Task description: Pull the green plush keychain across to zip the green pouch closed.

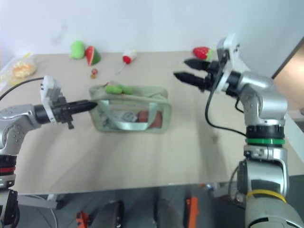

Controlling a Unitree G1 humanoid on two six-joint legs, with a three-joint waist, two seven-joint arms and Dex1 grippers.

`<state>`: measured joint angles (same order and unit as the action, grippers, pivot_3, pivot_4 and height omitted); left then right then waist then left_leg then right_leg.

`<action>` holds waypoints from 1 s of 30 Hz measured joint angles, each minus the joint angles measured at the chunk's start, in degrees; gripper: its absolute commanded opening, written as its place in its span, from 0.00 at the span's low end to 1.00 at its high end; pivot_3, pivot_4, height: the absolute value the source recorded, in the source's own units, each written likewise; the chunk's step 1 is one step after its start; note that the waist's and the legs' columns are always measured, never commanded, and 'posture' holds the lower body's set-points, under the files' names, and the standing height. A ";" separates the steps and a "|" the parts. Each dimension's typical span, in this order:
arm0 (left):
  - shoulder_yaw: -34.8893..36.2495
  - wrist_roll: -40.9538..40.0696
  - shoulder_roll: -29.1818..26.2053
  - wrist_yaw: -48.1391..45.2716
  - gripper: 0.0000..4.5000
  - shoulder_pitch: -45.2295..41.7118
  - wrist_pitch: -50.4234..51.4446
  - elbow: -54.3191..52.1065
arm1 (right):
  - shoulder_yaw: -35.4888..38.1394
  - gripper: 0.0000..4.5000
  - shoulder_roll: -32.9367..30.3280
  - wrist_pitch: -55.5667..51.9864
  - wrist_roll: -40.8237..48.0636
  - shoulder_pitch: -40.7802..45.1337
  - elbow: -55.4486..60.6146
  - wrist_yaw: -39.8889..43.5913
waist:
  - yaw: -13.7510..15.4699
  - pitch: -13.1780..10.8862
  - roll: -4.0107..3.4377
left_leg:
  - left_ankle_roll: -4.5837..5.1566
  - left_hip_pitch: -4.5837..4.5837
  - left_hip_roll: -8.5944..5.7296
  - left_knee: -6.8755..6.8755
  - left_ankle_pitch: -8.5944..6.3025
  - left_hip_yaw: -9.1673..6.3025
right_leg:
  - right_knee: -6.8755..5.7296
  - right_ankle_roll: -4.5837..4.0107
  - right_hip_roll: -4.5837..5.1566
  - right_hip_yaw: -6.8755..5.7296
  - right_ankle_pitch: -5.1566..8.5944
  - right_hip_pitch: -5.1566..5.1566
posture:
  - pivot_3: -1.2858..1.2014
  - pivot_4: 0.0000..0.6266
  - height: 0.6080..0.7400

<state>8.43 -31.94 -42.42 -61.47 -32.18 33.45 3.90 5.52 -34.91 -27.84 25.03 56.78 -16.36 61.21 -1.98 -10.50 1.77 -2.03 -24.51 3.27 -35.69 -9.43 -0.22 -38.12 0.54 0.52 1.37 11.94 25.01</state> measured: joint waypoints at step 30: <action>0.49 -0.48 2.70 2.42 0.00 1.61 0.32 -4.15 | -18.27 0.64 11.79 10.63 -12.07 8.66 -8.47 8.89 | 0.79 0.00 -0.01 | 0.00 -0.15 0.01 -0.05 0.00 -0.02 | 0.01 0.01 0.01 -0.03 0.00 0.06 | 0.52 0.24 1.00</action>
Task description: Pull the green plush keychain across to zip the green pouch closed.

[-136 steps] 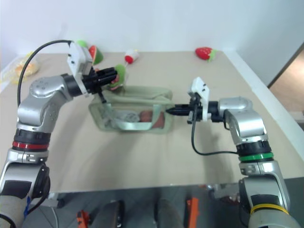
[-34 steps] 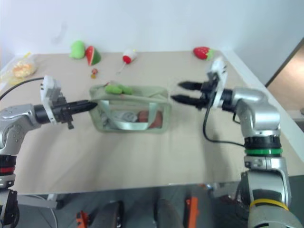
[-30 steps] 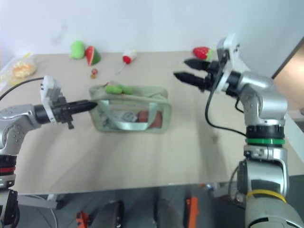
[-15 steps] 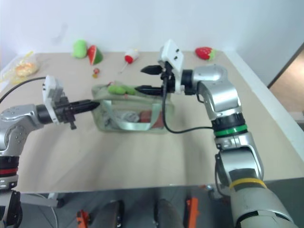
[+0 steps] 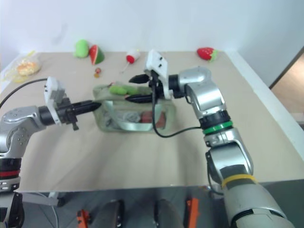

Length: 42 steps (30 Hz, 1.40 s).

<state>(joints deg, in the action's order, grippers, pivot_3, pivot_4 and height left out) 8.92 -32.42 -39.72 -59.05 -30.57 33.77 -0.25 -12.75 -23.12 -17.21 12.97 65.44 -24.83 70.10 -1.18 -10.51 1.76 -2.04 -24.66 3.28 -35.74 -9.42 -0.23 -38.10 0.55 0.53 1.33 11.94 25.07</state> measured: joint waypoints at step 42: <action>-0.39 0.01 1.11 -0.18 0.00 0.13 -1.35 1.41 | 5.70 0.01 -20.29 4.46 -1.99 -5.45 0.09 3.51 | 0.16 0.00 0.00 | 0.00 0.03 -0.10 0.01 0.00 0.02 | 0.04 -0.10 0.09 0.01 0.09 -0.04 | 0.52 0.24 1.00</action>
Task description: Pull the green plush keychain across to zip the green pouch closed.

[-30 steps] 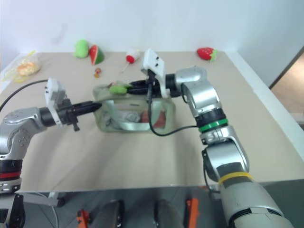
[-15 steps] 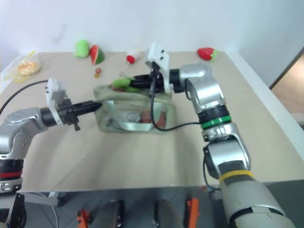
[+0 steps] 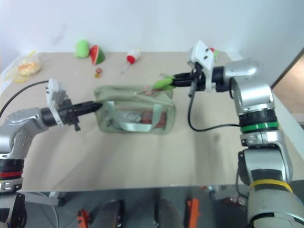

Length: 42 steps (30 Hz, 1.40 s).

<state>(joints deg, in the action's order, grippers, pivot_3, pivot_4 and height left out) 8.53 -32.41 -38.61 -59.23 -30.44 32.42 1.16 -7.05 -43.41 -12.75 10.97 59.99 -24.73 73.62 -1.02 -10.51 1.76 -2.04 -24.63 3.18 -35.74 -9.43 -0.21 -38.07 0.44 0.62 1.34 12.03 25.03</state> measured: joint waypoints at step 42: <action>1.09 -2.15 0.33 2.56 0.36 2.85 4.29 -1.72 | -3.91 0.42 1.79 13.30 -14.26 -21.62 3.68 -11.80 | -0.35 0.04 0.14 | 0.04 0.55 -0.34 -0.07 0.04 0.18 | 0.03 0.17 0.38 0.21 0.10 -0.63 | 0.52 0.24 1.00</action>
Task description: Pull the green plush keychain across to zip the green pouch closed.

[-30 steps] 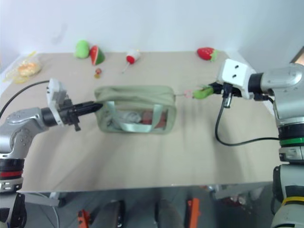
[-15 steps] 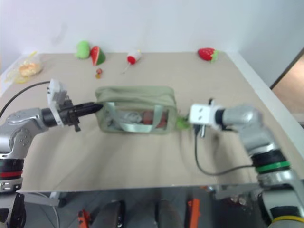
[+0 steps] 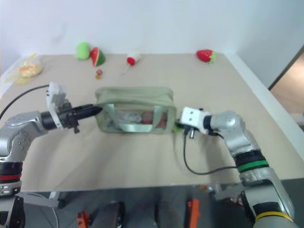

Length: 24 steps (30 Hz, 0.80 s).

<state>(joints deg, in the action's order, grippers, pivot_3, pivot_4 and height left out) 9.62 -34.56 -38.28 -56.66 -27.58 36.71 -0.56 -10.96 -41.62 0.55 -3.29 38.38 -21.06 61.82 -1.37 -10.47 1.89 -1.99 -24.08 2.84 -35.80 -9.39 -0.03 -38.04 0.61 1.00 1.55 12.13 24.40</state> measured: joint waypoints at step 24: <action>18.30 -11.37 5.97 14.78 0.64 18.04 2.15 -5.79 | 31.54 0.68 5.47 -42.62 42.18 -24.11 31.33 -9.78 | 0.14 -0.09 0.11 | 0.03 -0.13 0.05 0.05 -0.12 -0.11 | 0.00 -0.06 -0.01 -0.12 0.21 0.15 | 0.52 0.24 1.00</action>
<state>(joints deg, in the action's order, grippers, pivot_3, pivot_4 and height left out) 27.91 -45.93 -32.31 -41.88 -9.55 38.86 -6.35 20.58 -36.15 -42.07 38.89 14.27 10.27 52.03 -1.23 -10.56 2.01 -1.97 -24.22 2.90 -35.75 -9.51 -0.14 -38.04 0.55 0.98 1.44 12.34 24.56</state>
